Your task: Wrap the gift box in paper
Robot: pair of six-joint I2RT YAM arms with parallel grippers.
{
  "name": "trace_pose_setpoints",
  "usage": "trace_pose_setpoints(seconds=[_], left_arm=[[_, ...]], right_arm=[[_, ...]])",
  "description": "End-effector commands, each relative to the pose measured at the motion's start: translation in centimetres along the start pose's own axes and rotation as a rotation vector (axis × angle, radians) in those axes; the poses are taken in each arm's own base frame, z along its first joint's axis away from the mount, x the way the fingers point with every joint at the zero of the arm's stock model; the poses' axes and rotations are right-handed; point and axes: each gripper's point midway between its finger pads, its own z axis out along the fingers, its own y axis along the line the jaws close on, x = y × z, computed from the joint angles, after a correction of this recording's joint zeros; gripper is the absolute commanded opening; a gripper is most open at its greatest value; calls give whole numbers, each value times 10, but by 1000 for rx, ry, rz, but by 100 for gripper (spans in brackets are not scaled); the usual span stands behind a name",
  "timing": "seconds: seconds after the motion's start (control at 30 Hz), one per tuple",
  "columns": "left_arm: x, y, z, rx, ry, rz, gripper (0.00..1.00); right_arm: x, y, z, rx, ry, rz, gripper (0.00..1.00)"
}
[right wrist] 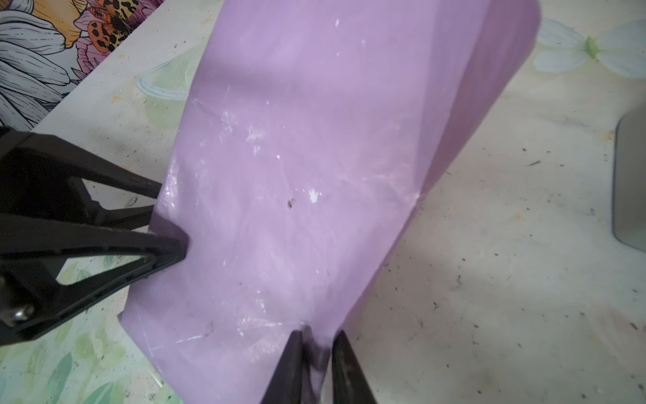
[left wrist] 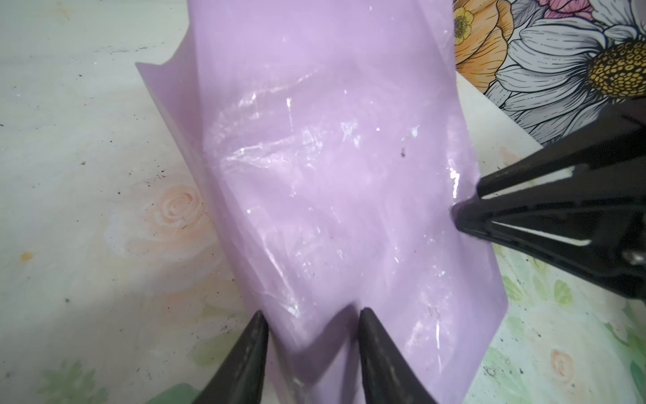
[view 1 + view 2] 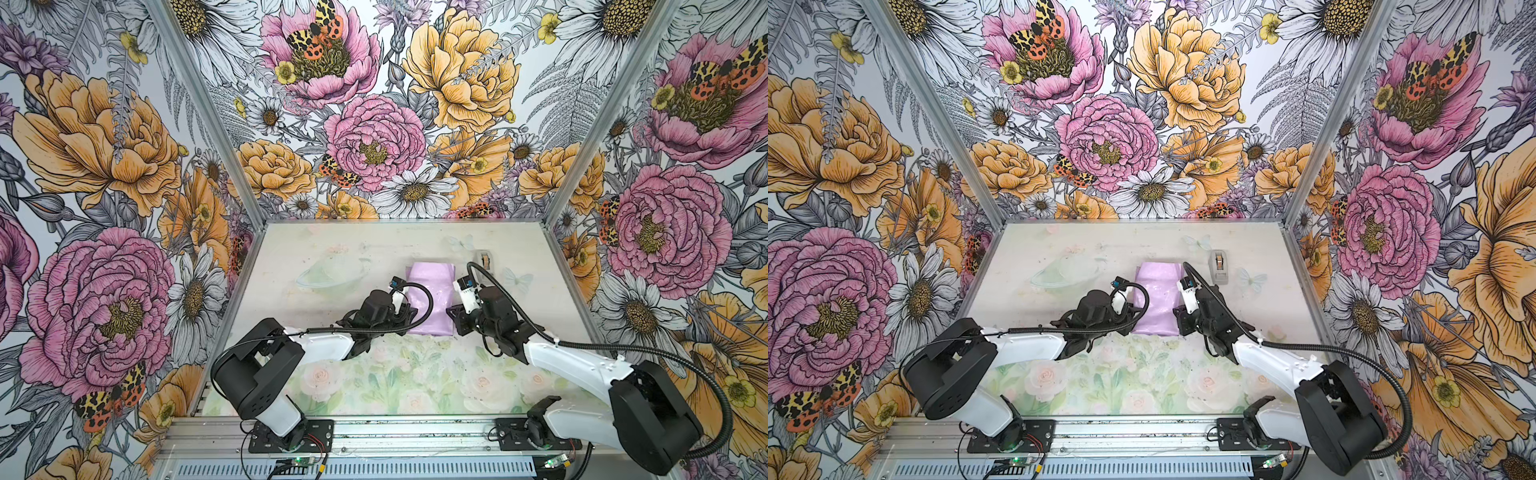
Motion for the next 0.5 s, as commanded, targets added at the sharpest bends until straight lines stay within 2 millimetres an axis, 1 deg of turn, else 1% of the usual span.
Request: trace_pose_setpoints(seconds=[0.0,0.1,0.17,0.33,0.47], left_arm=[[-12,-30,-6,64,-61,79,43],[-8,-39,-10,45,-71,129,43],[1,-41,-12,26,-62,153,43],[30,-32,-20,-21,-35,143,44],[36,-31,-30,-47,-43,139,45]], right_arm=[[-34,28,-13,-85,-142,-69,17],[-27,33,-15,-78,-143,-87,16],[-18,37,-17,-75,-135,-97,16],[3,42,-23,-41,-115,-126,16],[25,40,-29,-13,-80,-112,16]])
